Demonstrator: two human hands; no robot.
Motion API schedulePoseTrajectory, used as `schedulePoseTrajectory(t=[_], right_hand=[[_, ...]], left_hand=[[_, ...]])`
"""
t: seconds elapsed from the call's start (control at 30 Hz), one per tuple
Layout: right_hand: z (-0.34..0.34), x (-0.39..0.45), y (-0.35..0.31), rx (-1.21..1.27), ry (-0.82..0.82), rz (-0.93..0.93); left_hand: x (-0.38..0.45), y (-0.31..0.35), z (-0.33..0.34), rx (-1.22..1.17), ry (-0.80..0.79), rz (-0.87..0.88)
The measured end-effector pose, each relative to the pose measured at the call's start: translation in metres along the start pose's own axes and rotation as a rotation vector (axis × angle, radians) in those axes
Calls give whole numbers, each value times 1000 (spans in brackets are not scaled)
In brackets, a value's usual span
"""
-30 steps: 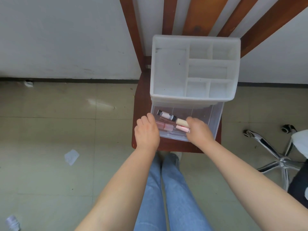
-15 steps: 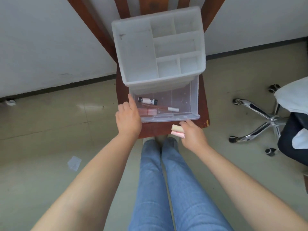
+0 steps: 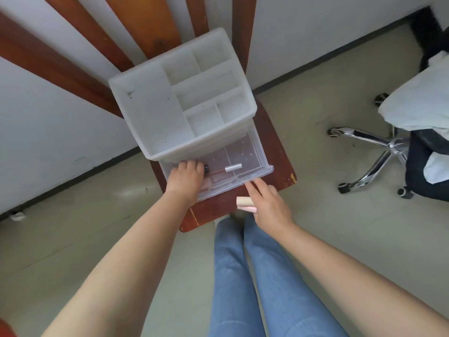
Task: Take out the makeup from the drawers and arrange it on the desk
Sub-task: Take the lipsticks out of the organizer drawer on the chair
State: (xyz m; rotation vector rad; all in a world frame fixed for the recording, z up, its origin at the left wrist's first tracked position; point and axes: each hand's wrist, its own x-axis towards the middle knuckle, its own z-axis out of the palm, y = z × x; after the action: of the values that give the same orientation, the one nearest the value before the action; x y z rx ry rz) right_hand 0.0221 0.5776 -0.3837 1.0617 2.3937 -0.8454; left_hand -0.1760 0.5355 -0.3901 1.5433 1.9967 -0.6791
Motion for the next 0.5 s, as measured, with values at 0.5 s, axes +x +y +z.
schedulePoseTrajectory(t=[0.5], right_hand=[[-3, 9, 6, -26, 34, -16]], left_hand=[[21, 6, -6, -154, -63, 120]])
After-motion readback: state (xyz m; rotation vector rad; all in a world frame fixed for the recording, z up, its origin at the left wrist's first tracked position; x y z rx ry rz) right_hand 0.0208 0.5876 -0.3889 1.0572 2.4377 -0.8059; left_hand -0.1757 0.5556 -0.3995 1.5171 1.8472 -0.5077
